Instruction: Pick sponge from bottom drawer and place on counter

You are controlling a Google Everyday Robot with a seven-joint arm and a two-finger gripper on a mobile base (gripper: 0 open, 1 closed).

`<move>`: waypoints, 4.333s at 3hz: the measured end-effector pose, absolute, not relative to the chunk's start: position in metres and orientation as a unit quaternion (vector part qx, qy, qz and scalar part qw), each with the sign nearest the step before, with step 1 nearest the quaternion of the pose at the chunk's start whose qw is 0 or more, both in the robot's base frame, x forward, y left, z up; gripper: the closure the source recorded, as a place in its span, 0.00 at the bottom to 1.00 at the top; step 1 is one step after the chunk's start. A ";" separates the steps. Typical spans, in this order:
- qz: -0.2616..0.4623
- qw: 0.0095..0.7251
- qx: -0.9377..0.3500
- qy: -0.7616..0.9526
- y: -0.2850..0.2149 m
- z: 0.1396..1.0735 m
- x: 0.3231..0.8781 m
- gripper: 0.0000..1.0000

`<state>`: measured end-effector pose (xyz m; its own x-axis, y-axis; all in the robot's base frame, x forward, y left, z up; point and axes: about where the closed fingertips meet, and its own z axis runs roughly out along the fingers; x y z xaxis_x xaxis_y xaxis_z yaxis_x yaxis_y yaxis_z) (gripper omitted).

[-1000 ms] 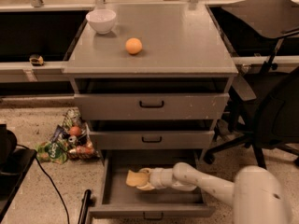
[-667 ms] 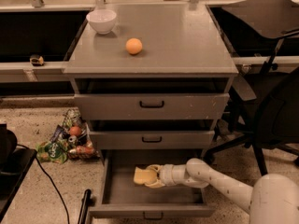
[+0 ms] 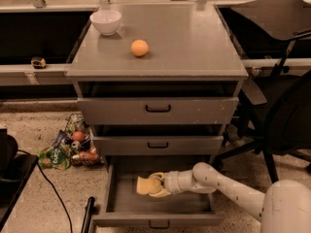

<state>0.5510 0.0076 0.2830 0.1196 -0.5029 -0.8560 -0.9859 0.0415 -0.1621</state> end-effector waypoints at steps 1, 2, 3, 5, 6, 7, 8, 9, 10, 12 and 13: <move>0.242 0.444 -0.669 0.544 -0.006 0.351 0.551 1.00; 0.216 0.470 -0.712 0.476 -0.018 0.444 0.510 1.00; 0.179 0.481 -0.742 0.430 -0.027 0.526 0.474 1.00; 0.162 0.504 -0.741 0.413 -0.045 0.563 0.477 1.00; 0.127 0.520 -0.750 0.389 -0.085 0.642 0.494 1.00; 0.074 0.507 -0.773 0.374 -0.119 0.730 0.505 1.00; 0.003 0.482 -0.793 0.372 -0.147 0.814 0.519 1.00; 0.003 0.482 -0.793 0.372 -0.147 0.814 0.519 1.00; -0.004 0.478 -0.799 0.363 -0.151 0.845 0.536 1.00; -0.057 0.401 -0.848 0.341 -0.149 0.933 0.608 1.00; -0.072 0.419 -0.848 0.317 -0.124 0.963 0.631 1.00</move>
Offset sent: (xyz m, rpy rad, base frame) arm -0.1066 -0.0405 0.2783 -0.0065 -0.4952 0.2915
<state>0.6305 -0.1243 0.9633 0.7882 -0.5984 -0.1439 -0.4776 -0.4471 -0.7563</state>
